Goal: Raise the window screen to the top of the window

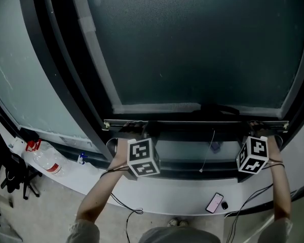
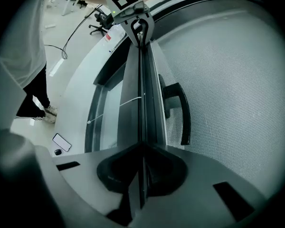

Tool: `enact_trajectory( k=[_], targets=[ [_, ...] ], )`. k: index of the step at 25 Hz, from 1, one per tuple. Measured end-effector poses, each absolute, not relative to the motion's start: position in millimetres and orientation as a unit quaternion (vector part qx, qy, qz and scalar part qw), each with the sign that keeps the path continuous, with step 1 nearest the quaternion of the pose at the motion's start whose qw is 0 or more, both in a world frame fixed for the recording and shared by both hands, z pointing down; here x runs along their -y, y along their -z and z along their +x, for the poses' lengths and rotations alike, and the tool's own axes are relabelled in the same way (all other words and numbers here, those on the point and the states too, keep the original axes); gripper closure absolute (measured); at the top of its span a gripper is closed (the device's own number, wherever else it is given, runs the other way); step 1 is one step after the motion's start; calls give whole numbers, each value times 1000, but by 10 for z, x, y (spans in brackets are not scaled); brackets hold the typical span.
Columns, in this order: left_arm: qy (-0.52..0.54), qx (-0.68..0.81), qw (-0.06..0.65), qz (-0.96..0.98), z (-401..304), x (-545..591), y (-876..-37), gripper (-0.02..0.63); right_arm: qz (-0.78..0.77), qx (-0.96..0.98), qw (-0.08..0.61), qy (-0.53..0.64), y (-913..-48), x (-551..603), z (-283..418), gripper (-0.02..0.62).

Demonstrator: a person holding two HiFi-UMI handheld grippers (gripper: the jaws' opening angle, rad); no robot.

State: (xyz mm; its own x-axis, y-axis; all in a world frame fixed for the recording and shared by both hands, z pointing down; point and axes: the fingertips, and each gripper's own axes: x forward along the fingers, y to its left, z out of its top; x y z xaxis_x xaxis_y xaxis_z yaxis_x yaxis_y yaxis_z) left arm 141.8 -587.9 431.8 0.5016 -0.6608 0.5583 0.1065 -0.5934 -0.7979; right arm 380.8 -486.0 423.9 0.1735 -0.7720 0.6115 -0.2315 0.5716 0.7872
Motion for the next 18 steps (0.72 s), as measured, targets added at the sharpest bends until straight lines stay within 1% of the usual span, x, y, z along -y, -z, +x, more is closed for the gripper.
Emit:
enact_trajectory(
  k=[3, 10, 18],
  targets=[
    [473, -179, 401, -764, 1416, 5869, -4328, 573, 407, 611, 647, 206, -4237, 4856, 3800, 569],
    [537, -135, 385, -739, 1414, 5882, -4355, 583, 388, 622, 662, 158, -4220, 4861, 3792, 571],
    [554, -123, 376, -733, 1420, 5880, -4360, 586, 367, 635, 667, 134, -4224, 4851, 3794, 574]
  ],
)
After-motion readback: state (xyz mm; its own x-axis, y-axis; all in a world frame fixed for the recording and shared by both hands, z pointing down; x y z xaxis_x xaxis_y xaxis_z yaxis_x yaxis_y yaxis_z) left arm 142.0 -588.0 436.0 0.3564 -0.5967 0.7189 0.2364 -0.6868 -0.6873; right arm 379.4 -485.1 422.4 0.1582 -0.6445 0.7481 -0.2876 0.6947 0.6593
